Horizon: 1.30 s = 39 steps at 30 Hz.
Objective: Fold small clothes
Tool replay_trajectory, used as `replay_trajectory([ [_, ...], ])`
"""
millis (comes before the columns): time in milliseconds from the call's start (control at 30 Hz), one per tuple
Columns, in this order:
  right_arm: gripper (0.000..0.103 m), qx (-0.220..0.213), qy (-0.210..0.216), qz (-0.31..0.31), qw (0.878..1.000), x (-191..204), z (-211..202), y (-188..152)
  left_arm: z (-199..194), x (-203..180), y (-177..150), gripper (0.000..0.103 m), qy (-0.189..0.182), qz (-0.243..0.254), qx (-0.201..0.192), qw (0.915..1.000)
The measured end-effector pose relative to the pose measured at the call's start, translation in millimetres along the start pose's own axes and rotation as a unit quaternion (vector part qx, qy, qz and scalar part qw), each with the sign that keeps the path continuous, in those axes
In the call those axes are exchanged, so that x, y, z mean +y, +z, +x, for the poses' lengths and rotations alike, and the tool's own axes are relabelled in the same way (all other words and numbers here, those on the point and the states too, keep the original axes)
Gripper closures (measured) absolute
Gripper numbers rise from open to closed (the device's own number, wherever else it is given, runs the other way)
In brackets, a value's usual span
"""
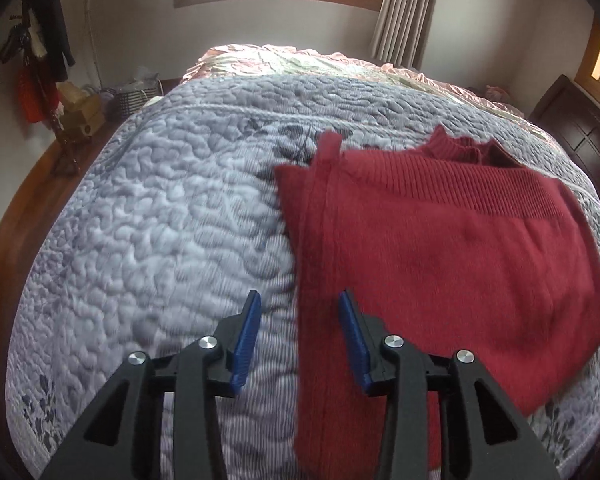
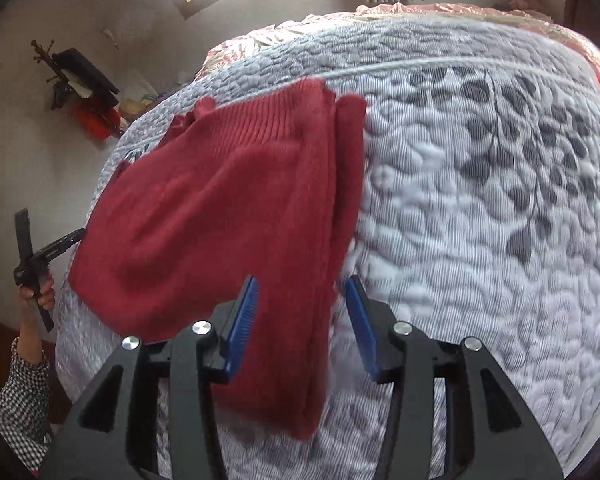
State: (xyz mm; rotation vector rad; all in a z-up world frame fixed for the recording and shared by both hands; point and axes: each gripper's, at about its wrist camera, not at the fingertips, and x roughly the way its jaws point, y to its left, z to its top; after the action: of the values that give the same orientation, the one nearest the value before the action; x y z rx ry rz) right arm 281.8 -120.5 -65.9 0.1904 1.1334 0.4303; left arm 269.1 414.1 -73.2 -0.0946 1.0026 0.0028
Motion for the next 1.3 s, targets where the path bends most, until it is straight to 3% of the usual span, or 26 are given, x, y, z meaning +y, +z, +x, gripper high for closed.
replay_trajectory([
  [200, 0.055, 0.021, 0.022, 0.001, 1.0, 7.4, 2.6, -52.6, -21.1, -19.5, -45.1, 0.062, 0.023, 0.019, -0.019, 0.9994],
  [233, 0.061, 0.021, 0.027, 0.002, 0.999, 8.3, 5.0, -55.5, -21.8, -23.8, -46.8, 0.062, 0.028, 0.025, -0.022, 0.9991],
  [267, 0.074, 0.021, 0.033, 0.003, 0.999, 8.2, 6.3, -56.6, -21.5, -27.8, -49.0, 0.062, 0.037, 0.029, -0.024, 0.9986],
  [367, 0.093, 0.024, 0.025, -0.004, 0.999, 15.3, 4.6, -57.8, -16.3, -34.8, -51.1, 0.062, 0.058, 0.036, -0.023, 0.9974],
  [533, 0.098, 0.02, 0.013, -0.013, 1.0, 20.9, -21.9, -62.8, -11.9, -36.6, -50.2, 0.062, 0.071, 0.053, -0.021, 0.9959],
  [667, 0.098, 0.056, -0.002, 0.014, 0.998, 1.3, 3.4, -75.2, -2.6, -35.7, -52.6, 0.061, 0.073, 0.053, -0.016, 0.9958],
  [833, 0.096, 0.058, 0.007, 0.018, 0.998, -6.6, 15.1, -76.7, 0.9, -39.8, -57.5, 0.06, 0.085, 0.066, -0.023, 0.9939],
  [933, 0.08, 0.045, -0.007, 0.005, 0.999, -3.4, -3.7, -67.3, -11.4, -37.6, -49.1, 0.061, 0.075, 0.057, -0.02, 0.9953],
  [1133, 0.079, 0.004, -0.019, -0.017, 1.0, 11.0, -22.8, -10.9, -44.2, -55.4, -9.8, 0.055, 0.032, 0.044, -0.061, 0.9966],
  [1300, 0.075, -0.007, -0.033, -0.011, 0.999, 11.4, 2.0, 60.9, -24.6, -95.2, 25.0, 0.054, 0.004, 0.055, -0.06, 0.9967],
])
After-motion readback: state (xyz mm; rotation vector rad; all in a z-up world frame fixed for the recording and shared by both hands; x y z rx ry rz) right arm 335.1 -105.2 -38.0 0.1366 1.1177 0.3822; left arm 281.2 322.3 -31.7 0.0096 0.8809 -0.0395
